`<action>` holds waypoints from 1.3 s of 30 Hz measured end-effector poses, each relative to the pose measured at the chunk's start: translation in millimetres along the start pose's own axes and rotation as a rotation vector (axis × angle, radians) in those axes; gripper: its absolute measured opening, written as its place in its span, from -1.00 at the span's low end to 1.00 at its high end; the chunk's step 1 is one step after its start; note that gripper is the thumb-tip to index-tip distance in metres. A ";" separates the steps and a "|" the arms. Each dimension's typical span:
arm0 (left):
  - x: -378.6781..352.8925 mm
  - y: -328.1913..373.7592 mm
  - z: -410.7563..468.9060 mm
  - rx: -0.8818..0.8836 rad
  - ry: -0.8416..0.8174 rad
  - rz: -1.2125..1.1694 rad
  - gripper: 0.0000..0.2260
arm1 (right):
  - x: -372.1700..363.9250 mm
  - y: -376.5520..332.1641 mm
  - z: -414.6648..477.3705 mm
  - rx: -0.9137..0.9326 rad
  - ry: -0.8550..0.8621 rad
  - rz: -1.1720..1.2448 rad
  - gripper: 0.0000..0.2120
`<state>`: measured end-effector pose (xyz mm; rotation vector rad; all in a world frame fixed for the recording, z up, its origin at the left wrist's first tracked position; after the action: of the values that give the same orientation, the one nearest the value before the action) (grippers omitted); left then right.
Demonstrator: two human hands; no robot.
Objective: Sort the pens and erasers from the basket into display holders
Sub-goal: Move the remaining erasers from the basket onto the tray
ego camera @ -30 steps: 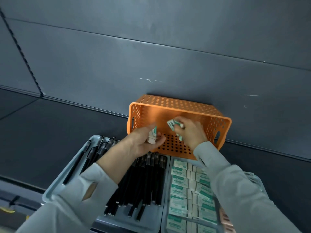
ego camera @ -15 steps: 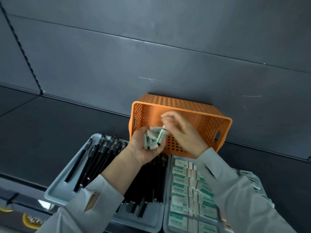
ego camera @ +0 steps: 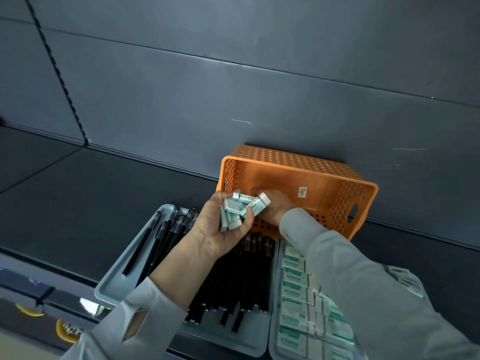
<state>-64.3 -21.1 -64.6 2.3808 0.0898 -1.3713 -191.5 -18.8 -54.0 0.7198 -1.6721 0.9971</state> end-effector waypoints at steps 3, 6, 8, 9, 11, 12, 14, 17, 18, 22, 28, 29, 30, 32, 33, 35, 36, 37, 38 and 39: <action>1.5 -6.1 -5.5 0.036 -0.025 0.022 -0.75 | -0.2 3.5 1.2 -0.001 0.065 -0.004 -0.85; 5.2 -3.7 -10.1 0.035 -0.047 0.033 -0.68 | 3.3 19.0 -2.8 -0.050 0.134 0.188 -0.79; 7.6 1.6 -13.3 0.028 -0.057 0.021 -0.69 | 11.1 27.9 -18.6 -0.048 0.157 0.402 -0.64; 7.7 4.0 -15.2 0.027 -0.068 0.015 -0.72 | 16.4 30.0 -30.8 -0.023 0.162 0.502 -0.60; 5.8 6.2 -18.3 0.032 -0.096 0.011 -0.79 | 28.4 33.7 -61.4 0.035 0.203 0.598 -0.59; 4.1 5.8 -20.0 0.034 -0.110 0.009 -0.81 | 33.4 36.1 -77.4 0.049 0.233 0.605 -0.61; 0.5 2.7 -23.1 0.040 -0.132 0.000 -0.80 | 40.3 40.8 -108.5 0.054 0.295 0.617 -0.65; -5.6 -9.8 -27.6 0.077 -0.156 -0.006 -0.69 | 48.8 51.8 -155.5 0.031 0.409 0.735 -0.73; -7.0 -14.7 -28.8 0.091 -0.157 -0.004 -0.68 | 51.7 56.9 -171.6 0.015 0.456 0.774 -0.73; -13.3 -34.1 -37.7 0.130 -0.178 -0.004 -0.64 | 44.4 80.9 -222.3 -0.066 0.555 0.810 -0.70; -12.5 -56.4 -47.1 0.131 -0.159 -0.046 -0.66 | 8.5 73.4 -236.4 -0.117 0.406 0.804 -0.57; -10.7 -59.7 -48.0 0.131 -0.148 -0.052 -0.68 | 6.8 70.3 -231.7 -0.117 0.397 0.801 -0.64; -9.7 -63.2 -49.3 0.132 -0.138 -0.053 -0.71 | 7.4 69.0 -225.5 -0.110 0.406 0.772 -0.74; -9.0 -69.1 -52.0 0.133 -0.129 -0.052 -0.73 | 10.7 66.6 -211.3 -0.090 0.428 0.695 -0.87; -8.2 -70.5 -52.7 0.130 -0.126 -0.053 -0.74 | 12.4 65.1 -203.7 -0.078 0.430 0.646 -0.88; -6.9 -70.9 -54.1 0.119 -0.120 -0.062 -0.74 | 15.9 58.0 -188.7 -0.034 0.424 0.523 -0.88; -6.1 -70.1 -54.8 0.112 -0.117 -0.063 -0.73 | 15.2 54.2 -182.1 -0.011 0.401 0.467 -0.85; -4.8 -69.3 -55.3 0.106 -0.110 -0.061 -0.72 | 12.4 50.2 -176.8 0.015 0.357 0.425 -0.80; -3.4 -68.7 -55.7 0.102 -0.106 -0.062 -0.71 | 7.9 48.6 -173.3 0.035 0.303 0.383 -0.74; -1.6 -68.8 -55.9 0.102 -0.101 -0.065 -0.71 | 5.0 46.9 -172.6 0.053 0.254 0.340 -0.67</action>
<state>-36.2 62.8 -59.0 2.4047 0.0718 -1.5590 -153.1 155.2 -37.5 0.3282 -1.5760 1.3168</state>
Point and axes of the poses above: each hand's wrist, its own z-axis towards the middle knuckle, its own x-axis out of the back of the hand, y = z × x, the point moved 8 cm from there along z, towards the middle knuckle
